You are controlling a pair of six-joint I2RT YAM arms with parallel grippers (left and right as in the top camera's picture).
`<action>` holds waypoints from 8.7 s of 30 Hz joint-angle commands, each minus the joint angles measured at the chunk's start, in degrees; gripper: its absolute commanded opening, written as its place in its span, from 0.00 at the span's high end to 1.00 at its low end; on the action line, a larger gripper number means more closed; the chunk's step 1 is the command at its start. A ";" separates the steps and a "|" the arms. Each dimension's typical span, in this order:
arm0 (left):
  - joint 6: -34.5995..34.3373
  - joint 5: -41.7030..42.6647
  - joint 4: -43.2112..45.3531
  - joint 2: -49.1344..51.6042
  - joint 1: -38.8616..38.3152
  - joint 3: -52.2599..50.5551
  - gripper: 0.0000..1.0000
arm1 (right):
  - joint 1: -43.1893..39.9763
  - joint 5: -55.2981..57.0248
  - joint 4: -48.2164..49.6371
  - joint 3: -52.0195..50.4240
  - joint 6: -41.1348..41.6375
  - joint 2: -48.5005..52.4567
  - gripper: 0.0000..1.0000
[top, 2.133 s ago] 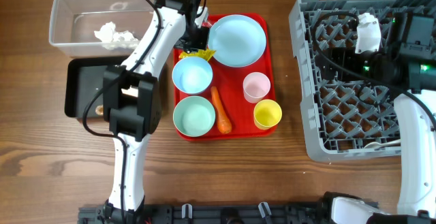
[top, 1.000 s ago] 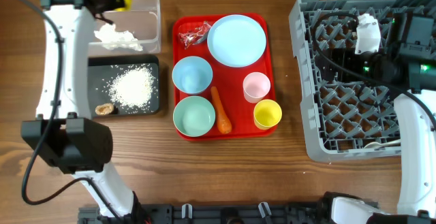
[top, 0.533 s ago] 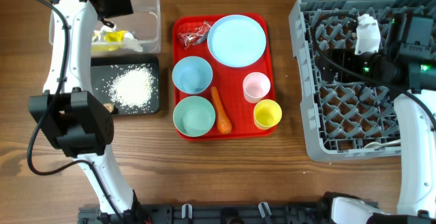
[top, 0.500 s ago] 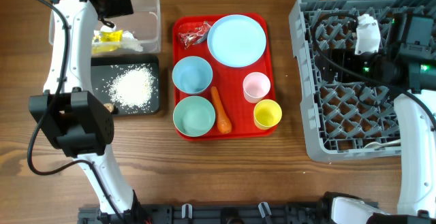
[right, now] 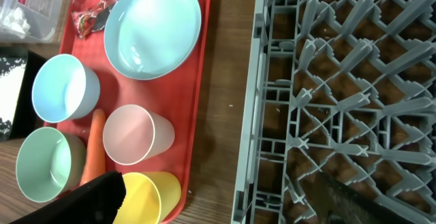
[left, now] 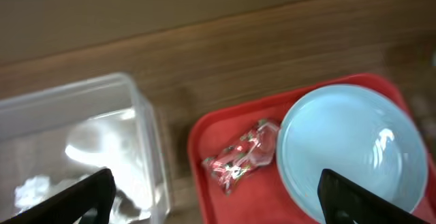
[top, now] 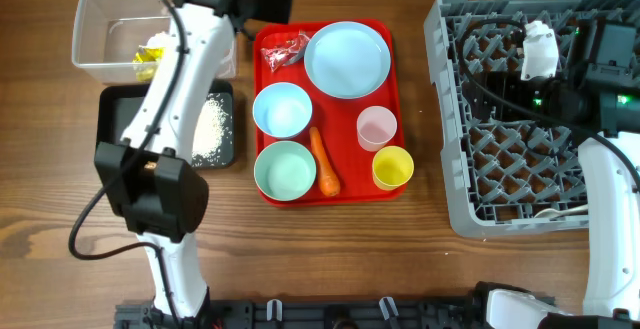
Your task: Sort waste into correct bins and load items into the dishwasher rack
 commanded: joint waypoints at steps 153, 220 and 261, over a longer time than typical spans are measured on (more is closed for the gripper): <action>-9.51 -2.73 -9.64 -2.69 7.02 0.15 0.01 | 0.24 1.01 -0.13 0.00 0.24 0.33 0.09; -34.86 -0.76 -3.56 -2.12 -24.11 -33.81 0.42 | 0.24 1.01 -0.26 0.00 3.19 0.33 0.00; -31.50 5.86 -1.84 0.66 -24.79 -33.83 0.42 | 0.24 1.03 -0.98 0.00 3.08 0.33 0.00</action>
